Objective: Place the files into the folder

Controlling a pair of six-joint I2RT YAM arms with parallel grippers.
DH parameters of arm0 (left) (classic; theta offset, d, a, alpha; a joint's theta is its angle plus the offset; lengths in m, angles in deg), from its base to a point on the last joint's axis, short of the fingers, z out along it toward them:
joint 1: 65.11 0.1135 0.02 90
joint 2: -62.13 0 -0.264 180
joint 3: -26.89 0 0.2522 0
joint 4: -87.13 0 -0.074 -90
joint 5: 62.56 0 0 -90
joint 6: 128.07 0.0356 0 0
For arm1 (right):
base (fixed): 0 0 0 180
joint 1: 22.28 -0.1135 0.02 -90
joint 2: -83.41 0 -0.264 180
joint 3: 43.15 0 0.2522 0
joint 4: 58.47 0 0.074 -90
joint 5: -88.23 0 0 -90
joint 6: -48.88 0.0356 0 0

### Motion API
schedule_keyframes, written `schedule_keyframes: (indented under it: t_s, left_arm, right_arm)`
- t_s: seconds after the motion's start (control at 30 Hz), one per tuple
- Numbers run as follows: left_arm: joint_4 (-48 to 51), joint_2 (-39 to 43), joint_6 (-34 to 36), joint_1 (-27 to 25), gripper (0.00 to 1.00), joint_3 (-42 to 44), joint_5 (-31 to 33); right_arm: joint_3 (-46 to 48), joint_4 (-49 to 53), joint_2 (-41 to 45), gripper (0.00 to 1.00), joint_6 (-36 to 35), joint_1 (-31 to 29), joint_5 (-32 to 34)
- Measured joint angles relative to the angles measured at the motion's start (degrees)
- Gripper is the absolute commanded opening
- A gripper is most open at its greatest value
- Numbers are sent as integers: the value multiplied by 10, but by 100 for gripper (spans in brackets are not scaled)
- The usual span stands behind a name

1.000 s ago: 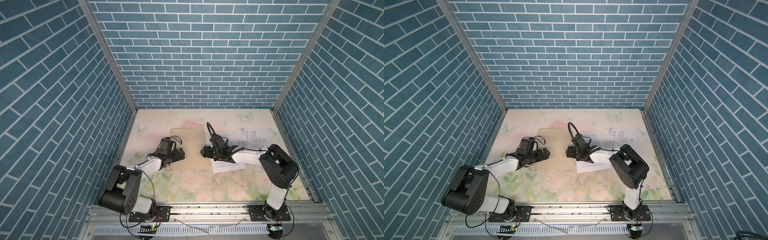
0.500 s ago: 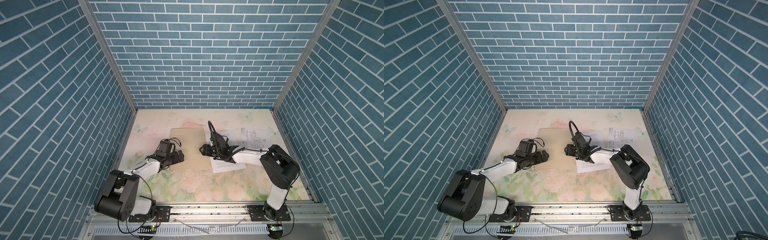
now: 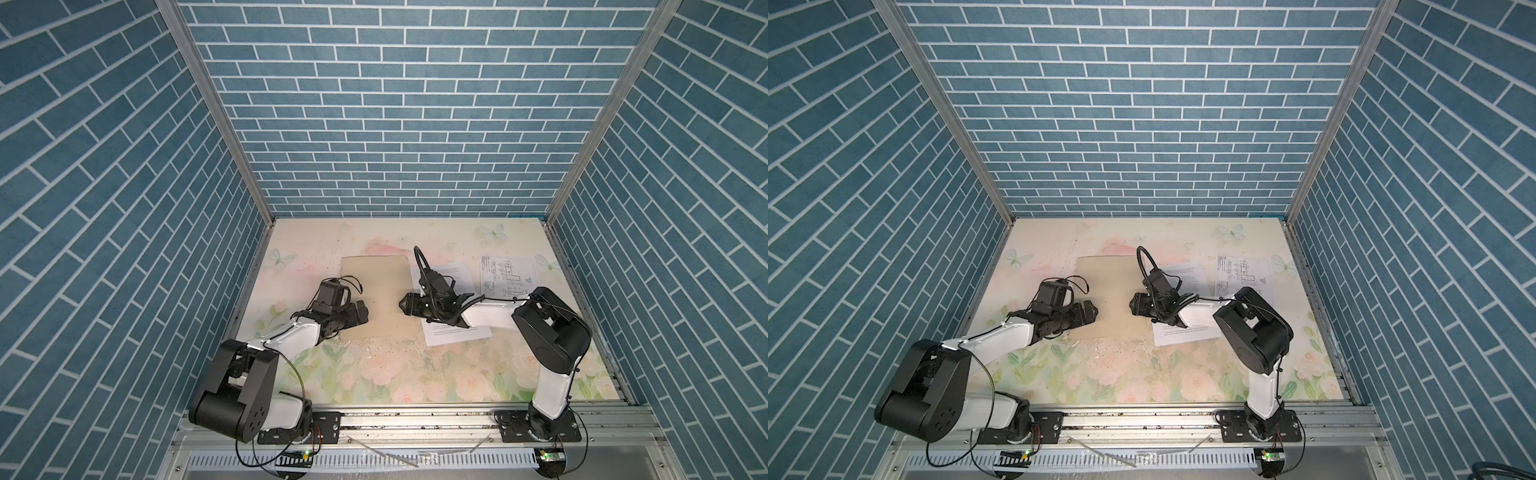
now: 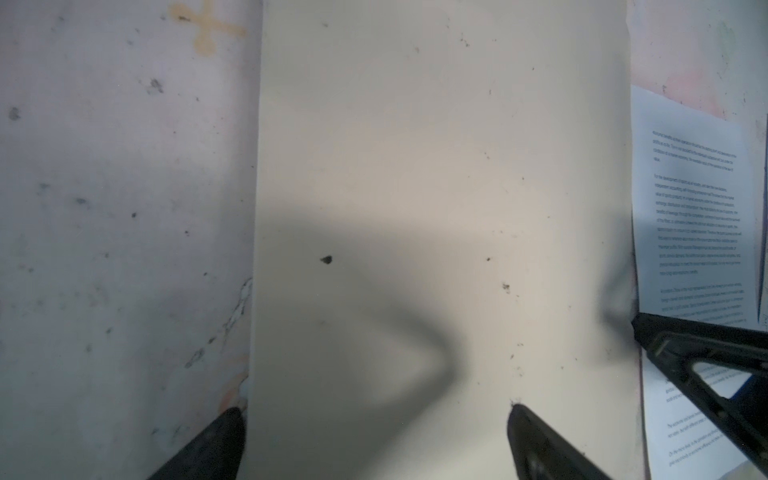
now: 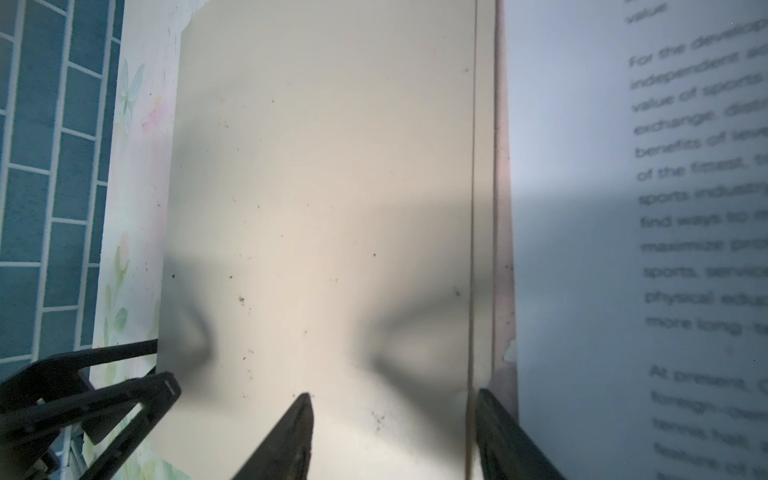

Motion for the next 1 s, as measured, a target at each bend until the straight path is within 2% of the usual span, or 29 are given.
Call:
schedule_keyframes:
  t_s: [0.47,1.0]
  left_arm:
    - [-25,0,-6,0,100,9,-10]
    - [-46,29,-9,1,100,40,-12]
  right_arm:
    - [32,-63,3,62,46,3,-27]
    - [93,-137,28,61,151,5,-67]
